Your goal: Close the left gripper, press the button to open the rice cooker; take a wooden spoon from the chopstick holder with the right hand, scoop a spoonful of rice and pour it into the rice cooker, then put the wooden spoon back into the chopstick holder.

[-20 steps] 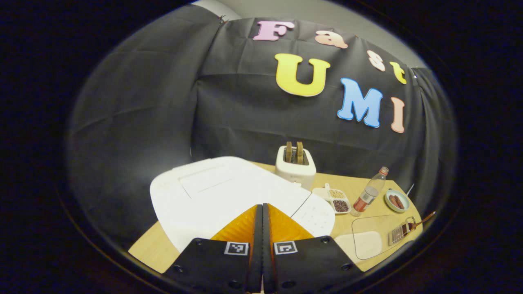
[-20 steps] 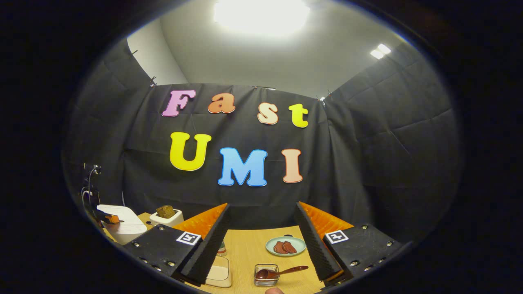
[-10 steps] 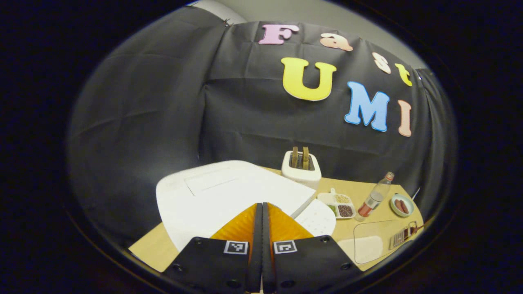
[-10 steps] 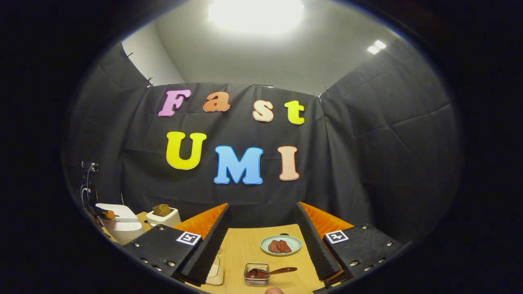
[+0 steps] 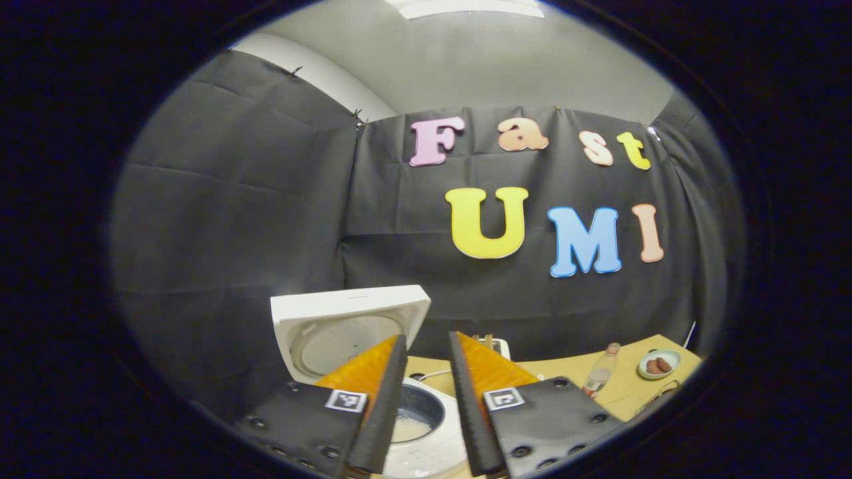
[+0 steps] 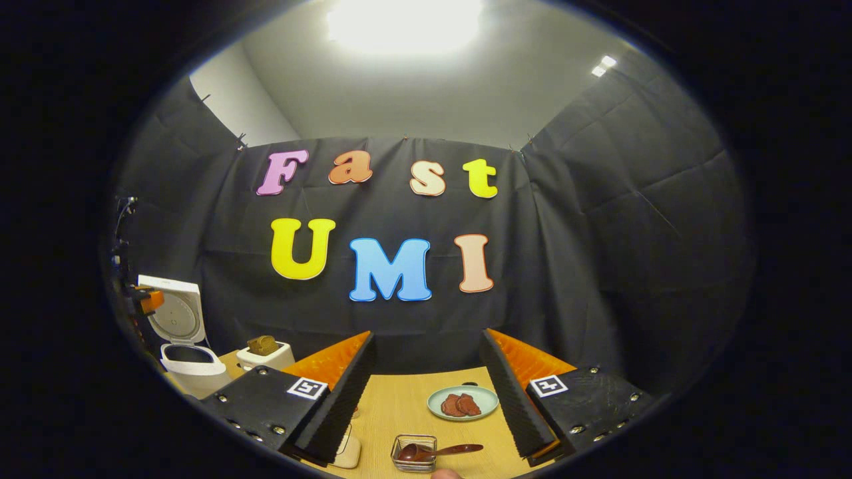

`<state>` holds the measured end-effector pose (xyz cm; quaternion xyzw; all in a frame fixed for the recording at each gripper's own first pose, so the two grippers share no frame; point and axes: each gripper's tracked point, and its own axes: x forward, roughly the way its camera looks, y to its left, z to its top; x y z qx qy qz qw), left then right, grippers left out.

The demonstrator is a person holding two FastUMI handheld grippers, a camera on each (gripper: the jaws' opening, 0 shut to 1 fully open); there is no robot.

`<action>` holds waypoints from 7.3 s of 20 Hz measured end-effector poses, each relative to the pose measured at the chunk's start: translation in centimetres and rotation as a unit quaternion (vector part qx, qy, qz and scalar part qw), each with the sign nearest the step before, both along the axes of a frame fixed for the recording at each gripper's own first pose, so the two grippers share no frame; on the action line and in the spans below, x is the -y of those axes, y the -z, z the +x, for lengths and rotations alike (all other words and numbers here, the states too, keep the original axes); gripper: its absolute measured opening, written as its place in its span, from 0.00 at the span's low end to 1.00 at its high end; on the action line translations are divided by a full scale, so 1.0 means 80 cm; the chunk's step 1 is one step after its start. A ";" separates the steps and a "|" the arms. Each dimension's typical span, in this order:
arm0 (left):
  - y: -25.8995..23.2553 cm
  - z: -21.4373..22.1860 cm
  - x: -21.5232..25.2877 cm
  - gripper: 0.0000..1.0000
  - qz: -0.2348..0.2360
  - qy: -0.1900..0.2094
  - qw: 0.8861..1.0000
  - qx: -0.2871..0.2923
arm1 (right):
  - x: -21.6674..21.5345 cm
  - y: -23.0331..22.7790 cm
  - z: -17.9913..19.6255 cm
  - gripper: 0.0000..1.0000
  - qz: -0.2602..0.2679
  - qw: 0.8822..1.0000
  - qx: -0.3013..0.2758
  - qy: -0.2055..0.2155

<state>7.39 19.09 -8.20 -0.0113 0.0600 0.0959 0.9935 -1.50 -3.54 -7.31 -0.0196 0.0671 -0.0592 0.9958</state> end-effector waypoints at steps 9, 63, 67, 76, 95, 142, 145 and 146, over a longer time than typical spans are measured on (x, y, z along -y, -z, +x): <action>-0.085 -0.044 0.068 0.99 0.006 0.023 0.999 0.048 | 0.043 0.110 0.028 0.95 0.046 0.997 -0.062 -0.008; -0.024 -0.164 -0.134 0.96 -0.005 -0.048 0.999 -0.001 | -0.228 0.215 0.068 0.08 0.064 0.961 -0.219 -0.159; -0.010 -0.175 -0.155 0.96 -0.008 -0.054 0.998 -0.014 | -0.240 0.254 0.078 0.08 0.042 0.962 -0.222 -0.150; 0.005 -0.181 -0.165 0.97 0.000 -0.049 0.998 -0.036 | -0.268 0.332 0.083 0.08 -0.058 0.959 -0.230 -0.156; 0.010 -0.169 -0.143 0.97 -0.002 -0.033 0.998 -0.050 | -0.272 0.364 0.056 0.08 0.358 0.881 -0.305 -0.050; 0.055 -0.278 -0.237 0.97 -0.043 -0.149 0.986 -0.066 | -0.690 0.186 0.161 0.08 0.435 0.794 -0.285 -0.314; 0.057 -0.282 -0.239 0.99 -0.041 -0.161 0.984 -0.071 | -0.723 0.213 0.143 0.08 0.387 0.799 -0.302 -0.346; 0.059 -0.281 -0.242 0.99 -0.040 -0.165 0.983 -0.072 | -0.730 0.220 0.137 0.08 0.362 0.805 -0.307 -0.358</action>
